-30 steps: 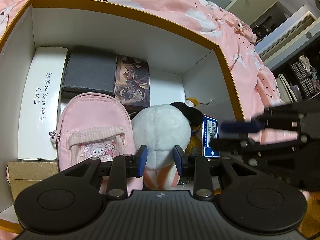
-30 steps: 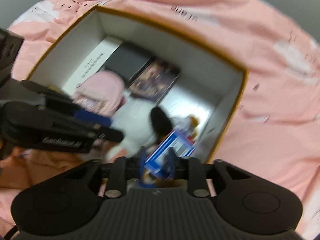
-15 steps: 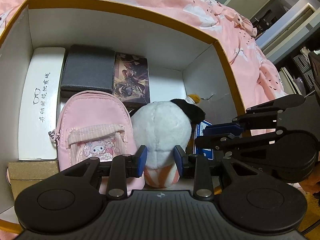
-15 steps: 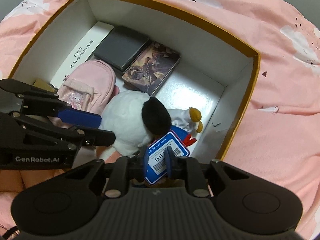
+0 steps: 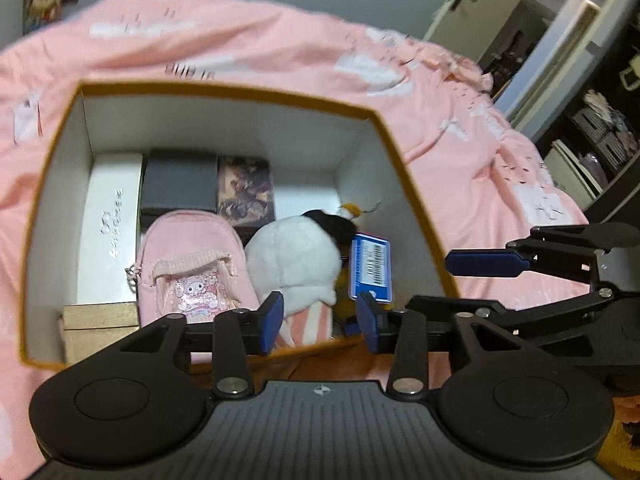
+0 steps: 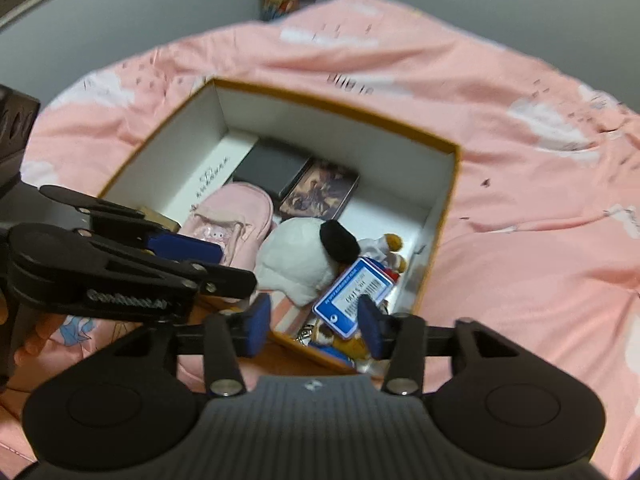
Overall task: Organize objects
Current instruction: 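Lower the tagged plush into the shoebox and open the right gripper, then move both tools back from the shoebox to the tape measure and fruit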
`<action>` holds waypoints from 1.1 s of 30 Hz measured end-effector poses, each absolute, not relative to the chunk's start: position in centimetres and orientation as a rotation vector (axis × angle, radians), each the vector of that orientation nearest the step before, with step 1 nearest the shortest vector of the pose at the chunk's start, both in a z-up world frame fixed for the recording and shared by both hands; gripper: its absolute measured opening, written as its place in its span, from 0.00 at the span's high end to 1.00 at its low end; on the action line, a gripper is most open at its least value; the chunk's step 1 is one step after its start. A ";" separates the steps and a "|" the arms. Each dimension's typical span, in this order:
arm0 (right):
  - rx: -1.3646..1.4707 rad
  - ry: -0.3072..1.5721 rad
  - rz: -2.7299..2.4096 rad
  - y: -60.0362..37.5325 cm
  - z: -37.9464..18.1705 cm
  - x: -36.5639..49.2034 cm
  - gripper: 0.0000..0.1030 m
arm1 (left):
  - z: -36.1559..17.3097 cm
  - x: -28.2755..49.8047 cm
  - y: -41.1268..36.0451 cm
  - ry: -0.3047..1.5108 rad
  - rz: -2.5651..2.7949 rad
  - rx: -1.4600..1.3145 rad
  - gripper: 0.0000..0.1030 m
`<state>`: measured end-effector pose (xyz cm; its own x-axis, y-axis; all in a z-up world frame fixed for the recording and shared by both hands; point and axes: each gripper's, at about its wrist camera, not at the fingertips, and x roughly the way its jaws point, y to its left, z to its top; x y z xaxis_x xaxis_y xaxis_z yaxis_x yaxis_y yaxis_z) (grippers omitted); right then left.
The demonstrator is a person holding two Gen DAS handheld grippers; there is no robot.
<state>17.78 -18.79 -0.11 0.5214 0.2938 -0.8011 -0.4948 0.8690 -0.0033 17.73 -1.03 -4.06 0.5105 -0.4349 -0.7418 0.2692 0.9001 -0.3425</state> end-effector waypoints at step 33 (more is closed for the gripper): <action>-0.079 1.059 0.284 -23.7 -8.4 1.4 0.65 | -12.4 5.9 -5.3 1.297 -0.591 -0.060 0.40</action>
<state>1.42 -23.70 -8.43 0.4569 0.1920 -0.8685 -0.2677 0.9608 0.0716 5.88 -5.31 -12.43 0.1454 -0.4429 -0.8847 0.3775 0.8514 -0.3642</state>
